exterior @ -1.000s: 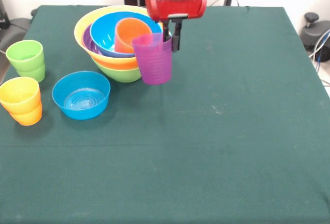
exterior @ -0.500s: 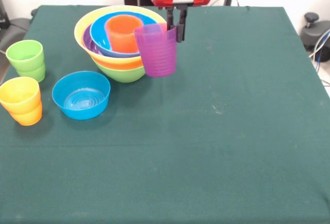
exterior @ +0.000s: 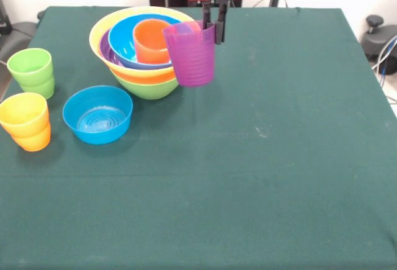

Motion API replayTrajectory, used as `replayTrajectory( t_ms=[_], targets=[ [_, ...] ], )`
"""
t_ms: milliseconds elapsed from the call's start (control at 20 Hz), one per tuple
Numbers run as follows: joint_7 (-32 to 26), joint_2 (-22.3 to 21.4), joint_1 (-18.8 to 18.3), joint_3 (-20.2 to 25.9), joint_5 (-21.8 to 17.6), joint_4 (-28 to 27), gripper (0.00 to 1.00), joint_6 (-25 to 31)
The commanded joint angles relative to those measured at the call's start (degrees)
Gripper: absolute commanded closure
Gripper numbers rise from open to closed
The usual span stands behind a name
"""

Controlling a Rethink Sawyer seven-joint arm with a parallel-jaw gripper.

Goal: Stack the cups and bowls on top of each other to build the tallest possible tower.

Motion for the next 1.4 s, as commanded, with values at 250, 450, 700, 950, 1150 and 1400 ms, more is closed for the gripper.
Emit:
replayTrajectory(
  t_ms=[250,450,700,950,1150,1400],
  targets=[
    [-1.93,-1.68,0.2,0.1,0.39,2.68,1.0,8.43],
    [-3.5,-2.74,-0.99,0.88,0.46,4.01,1.0,8.72],
    [-5.67,-3.86,-3.31,2.29,0.77,6.52,1.0,8.48],
    [-7.97,-3.68,-5.25,4.07,0.55,7.29,1.0,8.94],
    [-8.42,-2.79,-5.65,5.13,-0.6,7.3,1.0,8.12],
    [-9.61,-2.53,-5.98,6.08,-2.21,7.54,1.0,7.39]
  ],
)
